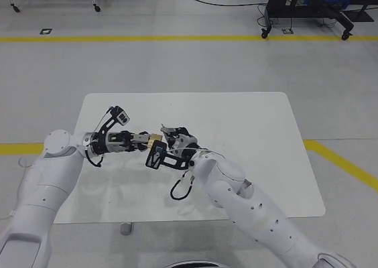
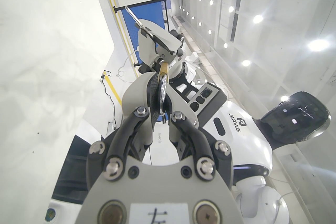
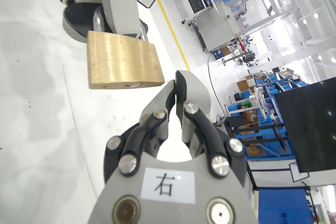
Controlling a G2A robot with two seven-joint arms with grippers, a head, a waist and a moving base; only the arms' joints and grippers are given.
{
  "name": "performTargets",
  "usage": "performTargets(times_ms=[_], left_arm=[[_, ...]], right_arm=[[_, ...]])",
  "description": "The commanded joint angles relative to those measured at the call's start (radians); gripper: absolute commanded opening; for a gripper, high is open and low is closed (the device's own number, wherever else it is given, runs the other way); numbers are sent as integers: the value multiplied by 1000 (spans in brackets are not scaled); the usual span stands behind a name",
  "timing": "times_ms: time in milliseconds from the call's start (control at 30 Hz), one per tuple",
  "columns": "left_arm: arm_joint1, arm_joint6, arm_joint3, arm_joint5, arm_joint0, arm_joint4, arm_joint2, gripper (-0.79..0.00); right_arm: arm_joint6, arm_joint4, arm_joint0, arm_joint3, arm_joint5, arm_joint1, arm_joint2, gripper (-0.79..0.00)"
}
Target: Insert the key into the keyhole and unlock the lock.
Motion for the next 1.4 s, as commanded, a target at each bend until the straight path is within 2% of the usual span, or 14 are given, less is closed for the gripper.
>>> performTargets(times_ms=[0,433,700,867,933,1133,1200,1367], left_arm=[[0,0,2,-1,-1,5,-1,-785],[-3,36,24,9,-7,12,-7,-785],[-7,59,45,30,-13,8,-9,-785],[-8,76,63,61,-18,6,-14,-785],[-7,84,74,97,-19,10,-15,-785],[-6,140,106,347,-61,81,18,-785],[-3,137,112,385,-66,87,16,-785],[-3,137,112,385,-66,87,16,-785]], right_arm=[[-11,-2,-4,-4,-6,1,3,-785],[-99,-77,-29,-33,-85,9,-14,-785],[-140,-114,-69,-65,-67,18,1,-785],[-181,-95,-101,-97,-68,29,54,-785],[-207,-86,-115,-110,-83,35,76,-785],[-241,-74,-141,-127,-95,46,122,-785],[-239,-58,-145,-127,-97,46,128,-785],[-239,-58,-145,-127,-97,46,128,-785]])
